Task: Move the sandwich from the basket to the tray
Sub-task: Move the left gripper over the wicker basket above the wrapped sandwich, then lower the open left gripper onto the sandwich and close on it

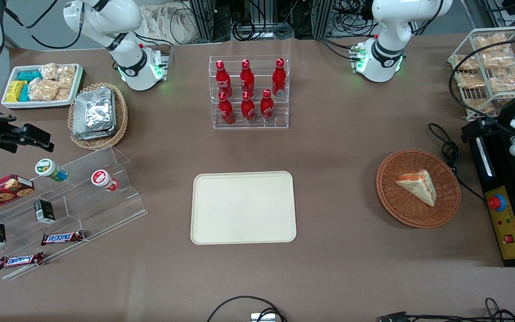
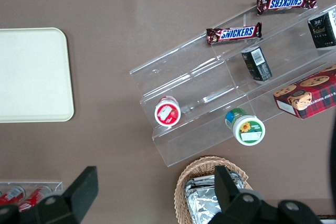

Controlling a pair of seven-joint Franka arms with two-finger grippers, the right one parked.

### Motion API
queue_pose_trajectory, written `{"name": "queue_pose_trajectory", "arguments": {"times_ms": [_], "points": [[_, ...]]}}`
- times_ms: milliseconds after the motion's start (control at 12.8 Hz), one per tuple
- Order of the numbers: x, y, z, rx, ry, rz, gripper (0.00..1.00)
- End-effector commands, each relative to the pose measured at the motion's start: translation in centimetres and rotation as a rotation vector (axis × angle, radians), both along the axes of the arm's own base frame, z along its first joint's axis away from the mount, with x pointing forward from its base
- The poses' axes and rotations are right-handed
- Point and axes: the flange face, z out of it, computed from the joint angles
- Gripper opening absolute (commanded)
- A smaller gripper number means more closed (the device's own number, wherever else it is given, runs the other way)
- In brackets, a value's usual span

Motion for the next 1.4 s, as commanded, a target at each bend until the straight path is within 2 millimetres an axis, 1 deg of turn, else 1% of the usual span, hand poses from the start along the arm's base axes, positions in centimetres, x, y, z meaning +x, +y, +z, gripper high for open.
{"name": "queue_pose_trajectory", "arguments": {"times_ms": [0,156,390,701,857,1091,1325], "points": [[-2.6,-0.4,-2.9,0.021,-0.040,0.122,1.00],[-3.6,-0.5,-6.1,0.023,-0.065,0.191,1.00],[-4.3,-0.7,-11.1,0.020,-0.102,0.309,1.00],[-3.9,-0.7,-15.1,0.019,-0.108,0.435,1.00],[-4.0,-0.7,-16.9,0.012,-0.124,0.458,1.00],[-3.4,-0.7,-19.4,0.006,-0.136,0.532,1.00],[-3.2,-0.7,-21.0,0.002,-0.143,0.567,1.00]]}}
